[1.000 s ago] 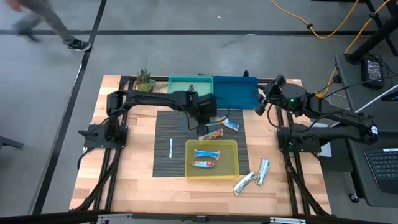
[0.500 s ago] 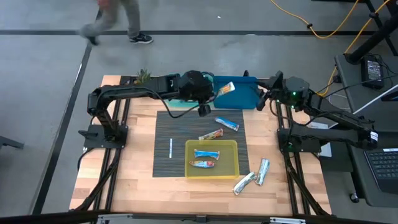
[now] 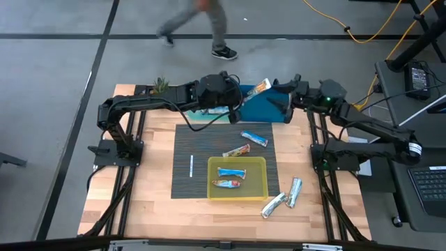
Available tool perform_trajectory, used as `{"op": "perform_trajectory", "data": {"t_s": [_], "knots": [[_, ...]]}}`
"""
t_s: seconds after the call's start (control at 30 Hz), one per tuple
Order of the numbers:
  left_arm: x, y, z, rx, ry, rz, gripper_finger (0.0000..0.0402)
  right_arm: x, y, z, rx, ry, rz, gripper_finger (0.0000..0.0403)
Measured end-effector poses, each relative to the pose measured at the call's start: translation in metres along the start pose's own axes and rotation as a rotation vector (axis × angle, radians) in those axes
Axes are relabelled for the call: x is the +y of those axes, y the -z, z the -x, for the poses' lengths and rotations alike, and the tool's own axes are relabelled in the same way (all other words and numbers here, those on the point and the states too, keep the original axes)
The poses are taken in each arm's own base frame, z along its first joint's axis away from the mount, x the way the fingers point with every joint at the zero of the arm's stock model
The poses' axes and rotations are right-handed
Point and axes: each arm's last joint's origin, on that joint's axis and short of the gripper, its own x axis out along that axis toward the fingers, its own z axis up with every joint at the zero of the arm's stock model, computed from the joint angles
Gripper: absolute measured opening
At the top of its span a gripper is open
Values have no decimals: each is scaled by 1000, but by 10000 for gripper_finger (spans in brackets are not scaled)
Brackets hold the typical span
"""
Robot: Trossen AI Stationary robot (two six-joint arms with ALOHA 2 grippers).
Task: Pick and place Granola Bars by type
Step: Put the yellow granola bar into the blue bin
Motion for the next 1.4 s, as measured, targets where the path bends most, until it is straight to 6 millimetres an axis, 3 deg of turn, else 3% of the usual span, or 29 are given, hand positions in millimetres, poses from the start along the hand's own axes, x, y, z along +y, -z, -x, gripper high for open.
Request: {"op": "perform_trajectory", "data": {"t_s": [0.27,0.7,0.97,1.4], "knots": [[0,-3,0,-31,-21,-8,1,-2,-1,-20,-83,-77,-55,292],[-15,-10,5,-82,12,-61,2,-4,1,-33,-125,-80,-67,270],[-23,-11,7,-91,32,-74,1,-4,0,-33,-141,-81,-62,213],[-25,-11,8,-98,50,-67,4,-4,-1,-33,-156,-93,-59,57]]}}
